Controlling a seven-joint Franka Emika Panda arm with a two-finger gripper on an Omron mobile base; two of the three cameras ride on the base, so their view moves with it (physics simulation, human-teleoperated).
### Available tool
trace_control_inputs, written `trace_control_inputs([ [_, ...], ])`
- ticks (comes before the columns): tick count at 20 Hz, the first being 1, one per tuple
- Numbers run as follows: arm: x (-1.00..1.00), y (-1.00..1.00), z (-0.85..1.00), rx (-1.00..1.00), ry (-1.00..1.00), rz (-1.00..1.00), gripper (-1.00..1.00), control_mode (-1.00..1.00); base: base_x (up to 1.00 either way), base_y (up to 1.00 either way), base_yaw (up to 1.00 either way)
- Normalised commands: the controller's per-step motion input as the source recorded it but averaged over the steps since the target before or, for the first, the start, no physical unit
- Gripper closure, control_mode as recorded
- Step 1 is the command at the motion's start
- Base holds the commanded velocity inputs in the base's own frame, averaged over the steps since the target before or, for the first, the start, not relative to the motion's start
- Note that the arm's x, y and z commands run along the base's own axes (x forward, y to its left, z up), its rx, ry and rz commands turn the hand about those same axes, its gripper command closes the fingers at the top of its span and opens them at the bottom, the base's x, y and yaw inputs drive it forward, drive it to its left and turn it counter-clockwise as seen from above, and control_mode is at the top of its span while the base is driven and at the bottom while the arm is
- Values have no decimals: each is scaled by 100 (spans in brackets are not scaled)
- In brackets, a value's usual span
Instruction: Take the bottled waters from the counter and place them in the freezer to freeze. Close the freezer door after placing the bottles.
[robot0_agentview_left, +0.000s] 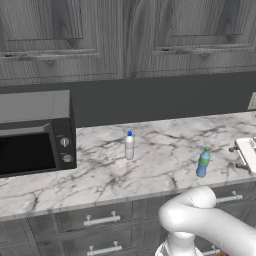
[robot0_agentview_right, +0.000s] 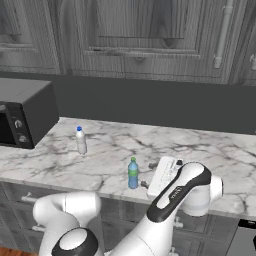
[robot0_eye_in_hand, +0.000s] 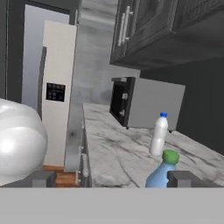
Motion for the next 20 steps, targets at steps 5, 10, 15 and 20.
trace_control_inputs([
  [5, 24, 7, -10, -9, 21, -6, -100, -100, 0, 0, 0],
  [10, 11, 2, -13, -5, 12, -1, -100, -100, 0, 0, 0],
  [15, 7, 6, -22, -3, 1, 0, -100, -100, 0, 0, 0],
  [20, 9, 6, -12, 0, 0, 0, -100, -100, 0, 0, 0],
])
